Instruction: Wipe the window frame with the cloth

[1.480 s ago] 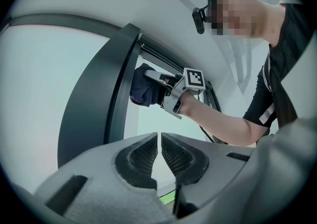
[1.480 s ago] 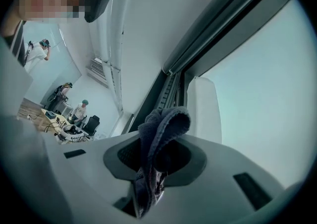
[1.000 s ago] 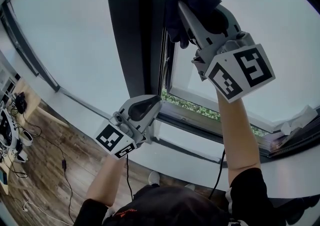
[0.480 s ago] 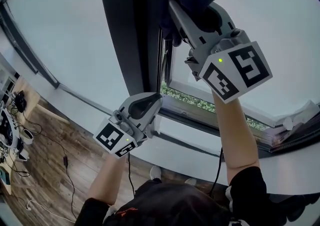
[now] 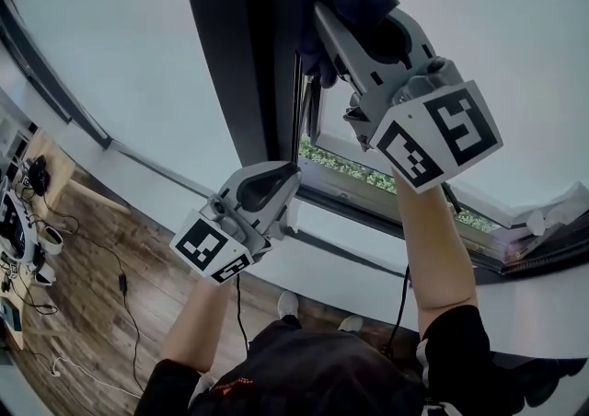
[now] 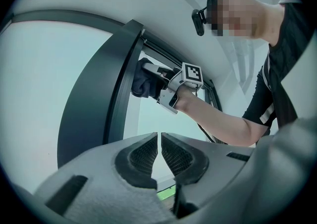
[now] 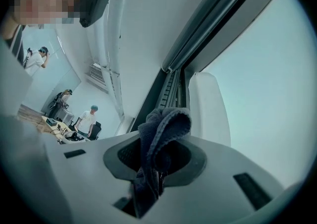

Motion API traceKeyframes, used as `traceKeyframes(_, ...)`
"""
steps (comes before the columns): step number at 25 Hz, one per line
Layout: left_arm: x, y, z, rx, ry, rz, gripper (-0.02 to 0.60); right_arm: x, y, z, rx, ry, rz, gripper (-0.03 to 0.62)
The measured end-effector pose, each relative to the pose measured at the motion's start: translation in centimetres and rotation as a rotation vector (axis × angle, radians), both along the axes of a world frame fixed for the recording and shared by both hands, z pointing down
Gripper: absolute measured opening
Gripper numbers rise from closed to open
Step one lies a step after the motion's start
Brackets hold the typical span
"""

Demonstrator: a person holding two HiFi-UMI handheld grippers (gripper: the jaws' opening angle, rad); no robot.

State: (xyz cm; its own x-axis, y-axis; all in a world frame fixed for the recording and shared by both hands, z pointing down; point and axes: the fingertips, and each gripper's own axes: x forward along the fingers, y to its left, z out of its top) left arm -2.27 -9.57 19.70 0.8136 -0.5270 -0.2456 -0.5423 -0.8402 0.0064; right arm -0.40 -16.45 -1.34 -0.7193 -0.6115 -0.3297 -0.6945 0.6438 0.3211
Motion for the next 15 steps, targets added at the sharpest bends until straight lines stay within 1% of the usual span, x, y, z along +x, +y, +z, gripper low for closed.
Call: traceKeyframes(15,1.0,0.0,2.3,-0.05,-0.015,-0.002,0.037,1.0,-0.7,4.5,-0.082,-0.015,-0.022,0.081)
